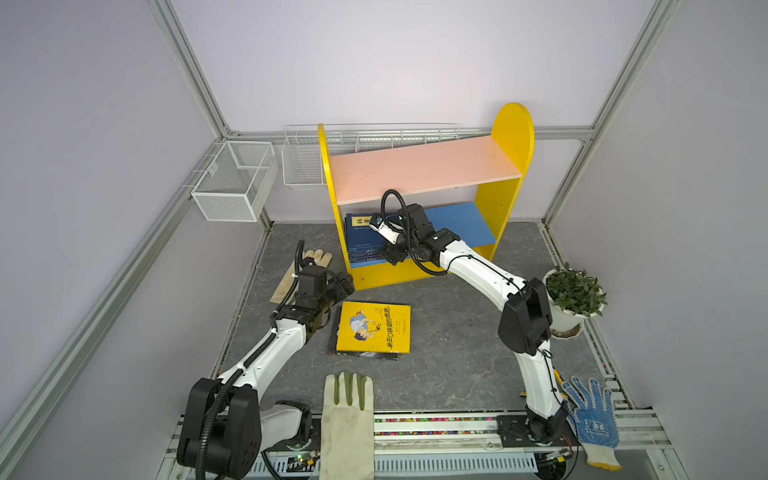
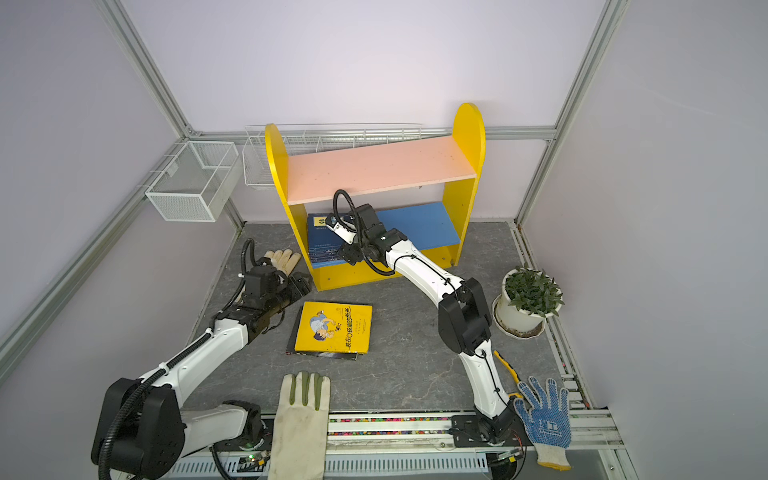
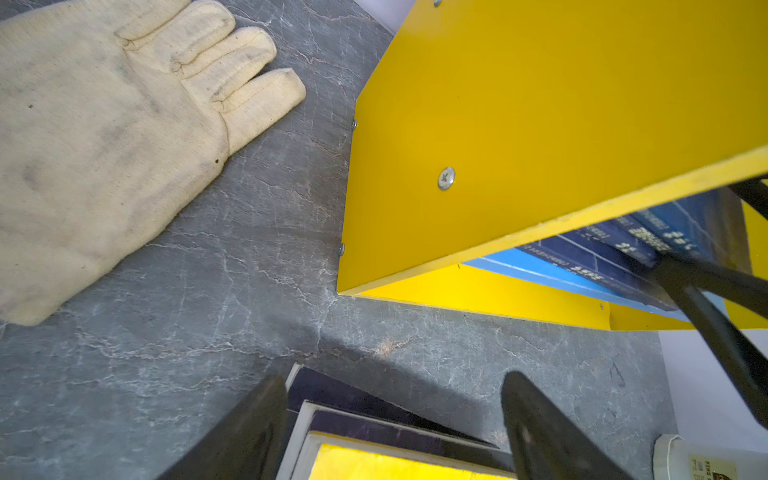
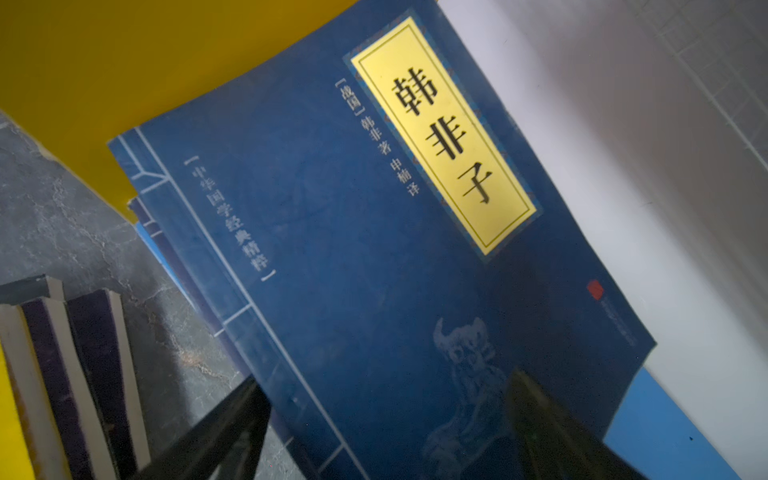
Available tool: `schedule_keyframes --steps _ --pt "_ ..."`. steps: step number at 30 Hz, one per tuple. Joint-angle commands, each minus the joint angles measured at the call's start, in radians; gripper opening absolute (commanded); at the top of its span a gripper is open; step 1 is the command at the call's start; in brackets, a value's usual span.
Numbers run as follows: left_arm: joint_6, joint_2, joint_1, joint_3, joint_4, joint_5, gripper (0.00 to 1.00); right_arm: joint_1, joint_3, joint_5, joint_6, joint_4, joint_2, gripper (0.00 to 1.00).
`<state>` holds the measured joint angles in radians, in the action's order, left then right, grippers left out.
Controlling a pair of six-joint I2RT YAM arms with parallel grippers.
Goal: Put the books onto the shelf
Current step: 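Push the flattened dark blue book stack deeper into the shelf with the right gripper, then move the right gripper to the yellow book while the left gripper lowers onto it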
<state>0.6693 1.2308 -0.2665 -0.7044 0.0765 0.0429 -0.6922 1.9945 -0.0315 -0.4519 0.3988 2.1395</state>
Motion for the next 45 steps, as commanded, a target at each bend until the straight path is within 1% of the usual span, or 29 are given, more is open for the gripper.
schedule_keyframes --steps 1,4,8,11,14,19,22,25,28,32,35,40,42,45 --pt "-0.008 -0.004 0.0 -0.022 -0.006 -0.005 0.82 0.013 -0.081 0.045 0.037 -0.071 -0.103 0.9" --pt "-0.006 0.004 0.0 -0.024 -0.007 -0.004 0.82 0.018 -0.143 0.067 0.076 -0.127 -0.157 0.91" --pt "-0.009 0.018 0.0 -0.029 -0.001 -0.004 0.82 0.019 -0.233 0.065 0.128 -0.183 -0.232 0.91" --pt "-0.018 0.025 0.0 -0.031 0.009 -0.003 0.82 0.018 -0.337 0.069 0.188 -0.203 -0.3 0.91" --pt "-0.042 0.035 0.0 -0.034 0.027 -0.003 0.82 0.01 -0.472 0.112 0.246 -0.199 -0.373 0.9" --pt "-0.094 0.075 0.0 -0.058 0.122 0.005 0.82 -0.019 -0.694 0.213 0.355 -0.162 -0.449 0.88" --pt "-0.116 0.093 0.0 -0.071 0.22 0.04 0.82 -0.038 -0.779 0.293 0.36 -0.097 -0.46 0.88" --pt "-0.141 0.095 -0.018 -0.065 0.3 0.05 0.8 -0.042 -0.836 0.344 0.341 -0.022 -0.461 0.87" --pt "-0.161 0.075 -0.032 -0.055 0.369 0.049 0.8 -0.041 -0.875 0.364 0.303 0.037 -0.459 0.86" --pt "-0.189 0.038 -0.044 -0.046 0.453 0.064 0.79 -0.036 -0.887 0.406 0.293 0.086 -0.431 0.86" --pt "-0.193 0.027 -0.064 -0.027 0.467 0.115 0.78 -0.032 -0.885 0.454 0.303 0.079 -0.391 0.85" --pt "-0.208 0.085 -0.135 -0.057 0.515 0.099 0.76 -0.023 -0.83 0.502 0.302 0.067 -0.3 0.83" --pt "-0.221 0.1 -0.147 -0.072 0.515 0.116 0.73 -0.014 -0.816 0.515 0.321 0.042 -0.288 0.82" --pt "-0.243 0.114 -0.158 -0.093 0.503 0.174 0.7 0.01 -0.821 0.548 0.361 -0.019 -0.308 0.81"
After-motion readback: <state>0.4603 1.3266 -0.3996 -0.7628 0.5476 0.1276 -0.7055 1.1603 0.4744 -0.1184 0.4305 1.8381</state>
